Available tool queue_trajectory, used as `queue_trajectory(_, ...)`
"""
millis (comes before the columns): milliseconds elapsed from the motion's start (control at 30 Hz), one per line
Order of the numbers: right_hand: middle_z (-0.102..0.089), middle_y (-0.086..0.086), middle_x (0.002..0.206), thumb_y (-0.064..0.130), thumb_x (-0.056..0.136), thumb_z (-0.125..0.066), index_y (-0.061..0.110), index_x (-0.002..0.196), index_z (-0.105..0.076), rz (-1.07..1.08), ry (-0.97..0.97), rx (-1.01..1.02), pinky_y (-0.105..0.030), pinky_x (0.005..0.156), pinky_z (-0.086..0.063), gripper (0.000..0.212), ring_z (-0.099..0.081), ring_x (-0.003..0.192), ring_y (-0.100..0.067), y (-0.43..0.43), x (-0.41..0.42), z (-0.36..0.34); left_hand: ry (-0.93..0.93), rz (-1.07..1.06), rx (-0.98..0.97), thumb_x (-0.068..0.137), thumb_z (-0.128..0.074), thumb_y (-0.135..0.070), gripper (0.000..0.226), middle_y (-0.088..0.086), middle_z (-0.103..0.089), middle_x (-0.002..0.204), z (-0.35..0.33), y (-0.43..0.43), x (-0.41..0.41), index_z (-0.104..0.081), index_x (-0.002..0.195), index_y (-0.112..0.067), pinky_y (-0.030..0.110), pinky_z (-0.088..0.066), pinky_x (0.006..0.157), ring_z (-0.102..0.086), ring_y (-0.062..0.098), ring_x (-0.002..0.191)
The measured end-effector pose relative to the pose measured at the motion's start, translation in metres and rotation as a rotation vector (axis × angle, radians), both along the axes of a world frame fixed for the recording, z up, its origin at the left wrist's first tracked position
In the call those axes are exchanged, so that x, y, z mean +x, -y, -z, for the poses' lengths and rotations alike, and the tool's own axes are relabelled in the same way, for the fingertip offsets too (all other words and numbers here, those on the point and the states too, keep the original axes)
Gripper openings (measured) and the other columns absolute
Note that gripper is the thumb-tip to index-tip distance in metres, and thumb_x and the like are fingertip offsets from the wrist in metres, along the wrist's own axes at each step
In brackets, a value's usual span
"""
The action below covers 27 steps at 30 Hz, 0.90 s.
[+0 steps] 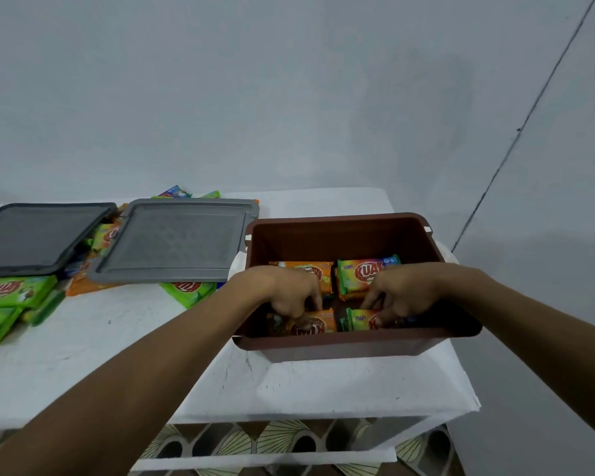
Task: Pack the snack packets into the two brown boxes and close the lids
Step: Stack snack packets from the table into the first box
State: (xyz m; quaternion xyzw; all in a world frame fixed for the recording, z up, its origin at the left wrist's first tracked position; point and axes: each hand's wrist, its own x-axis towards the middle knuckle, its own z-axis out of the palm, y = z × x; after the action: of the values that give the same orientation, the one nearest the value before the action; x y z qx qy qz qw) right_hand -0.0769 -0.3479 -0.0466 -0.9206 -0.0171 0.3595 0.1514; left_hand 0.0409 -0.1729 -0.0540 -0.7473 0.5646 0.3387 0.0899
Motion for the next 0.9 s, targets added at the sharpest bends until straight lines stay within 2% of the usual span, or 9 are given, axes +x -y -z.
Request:
queue_trajectory(67, -0.064, 0.006, 0.123, 0.026, 0.097, -0.055, 0.023, 0.131, -0.058, 0.009, 0.078, 0.014, -0.021, 0.089, -0.047, 0.035, -0.057, 0.100, -0.003, 0.001, 0.002, -0.002, 0.051, 0.016, -0.060, 0.092, -0.063, -0.032, 0.043, 0.000, -0.063, 0.124, -0.008, -0.003, 0.002, -0.059, 0.132, -0.017, 0.027, -0.046, 0.086, -0.055, 0.012, 0.104)
queue_trajectory(167, -0.069, 0.008, 0.100, 0.025, 0.096, -0.055, 0.024, 0.121, -0.064, 0.016, 0.331, 0.053, -0.028, 0.082, -0.053, 0.027, -0.064, 0.088, -0.006, 0.000, 0.015, -0.011, 0.044, -0.091, -0.321, 0.091, -0.064, -0.034, 0.042, -0.002, -0.066, 0.118, -0.027, -0.020, 0.019, -0.059, 0.129, -0.018, 0.030, -0.052, 0.092, -0.062, 0.008, 0.104)
queue_trajectory(333, -0.069, 0.014, 0.086, 0.023, 0.093, -0.060, 0.025, 0.103, -0.070, 0.146, 0.704, 0.188, -0.020, 0.075, -0.050, 0.014, -0.064, 0.079, 0.000, -0.019, 0.054, -0.031, -0.284, -0.523, -0.787, 0.091, -0.066, -0.020, 0.025, 0.000, -0.071, 0.108, -0.046, -0.075, 0.067, -0.067, 0.115, -0.016, 0.027, -0.052, 0.092, -0.067, 0.010, 0.099)
queue_trajectory(433, -0.070, 0.010, 0.082, 0.025, 0.092, -0.061, 0.023, 0.097, -0.071, 0.210, 0.845, 0.267, -0.022, 0.072, -0.049, 0.011, -0.064, 0.078, -0.003, -0.038, 0.088, -0.040, -0.209, -0.731, -0.917, 0.091, -0.066, -0.023, 0.012, -0.005, -0.071, 0.101, -0.040, -0.107, 0.106, -0.069, 0.102, -0.023, 0.035, -0.055, 0.091, -0.068, 0.011, 0.095)
queue_trajectory(467, -0.070, 0.009, 0.081, 0.025, 0.091, -0.061, 0.023, 0.095, -0.071, 0.234, 0.864, 0.282, -0.023, 0.072, -0.049, 0.011, -0.064, 0.078, -0.004, -0.045, 0.101, -0.042, -0.159, -0.795, -0.923, 0.091, -0.066, -0.023, 0.010, -0.006, -0.070, 0.098, -0.037, -0.117, 0.120, -0.069, 0.100, -0.021, 0.032, -0.055, 0.088, -0.067, 0.009, 0.091)
queue_trajectory(533, -0.071, 0.006, 0.082, 0.026, 0.092, -0.059, 0.023, 0.094, -0.070, 0.266, 0.850, 0.275, -0.026, 0.074, -0.050, 0.011, -0.065, 0.080, -0.007, -0.059, 0.130, -0.043, 0.039, -0.891, -0.870, 0.091, -0.065, -0.026, 0.013, -0.005, -0.068, 0.098, -0.030, -0.139, 0.147, -0.069, 0.099, -0.017, 0.018, -0.052, 0.079, -0.064, 0.008, 0.089)
queue_trajectory(667, -0.070, -0.004, 0.100, 0.037, 0.093, -0.056, 0.022, 0.099, -0.066, 0.342, 0.621, 0.136, -0.031, 0.077, -0.052, 0.019, -0.066, 0.087, -0.020, -0.076, 0.191, -0.034, 0.370, -0.952, -0.548, 0.091, -0.059, -0.043, 0.041, 0.008, -0.062, 0.122, -0.001, -0.181, 0.208, -0.064, 0.113, -0.008, 0.033, -0.044, 0.093, -0.057, 0.027, 0.111)
queue_trajectory(767, -0.064, -0.010, 0.108, 0.054, 0.095, -0.045, 0.018, 0.115, -0.057, 0.464, 0.284, 0.111, -0.035, 0.076, -0.056, 0.043, -0.068, 0.092, -0.026, -0.088, 0.226, -0.025, 0.433, -0.952, -0.282, 0.092, -0.046, -0.060, 0.058, 0.013, -0.062, 0.124, 0.024, -0.200, 0.237, -0.059, 0.115, -0.009, 0.040, -0.047, 0.094, -0.059, 0.031, 0.111)
queue_trajectory(900, -0.058, -0.009, 0.108, 0.073, 0.088, -0.029, 0.026, 0.132, -0.043, 0.520, 0.125, 0.110, -0.037, 0.080, -0.056, 0.066, -0.067, 0.092, -0.024, -0.102, 0.253, -0.010, 0.475, -0.911, -0.323, 0.092, -0.040, -0.062, 0.059, 0.015, -0.066, 0.113, 0.032, -0.200, 0.261, -0.062, 0.106, -0.010, 0.040, -0.050, 0.088, -0.062, 0.032, 0.102)
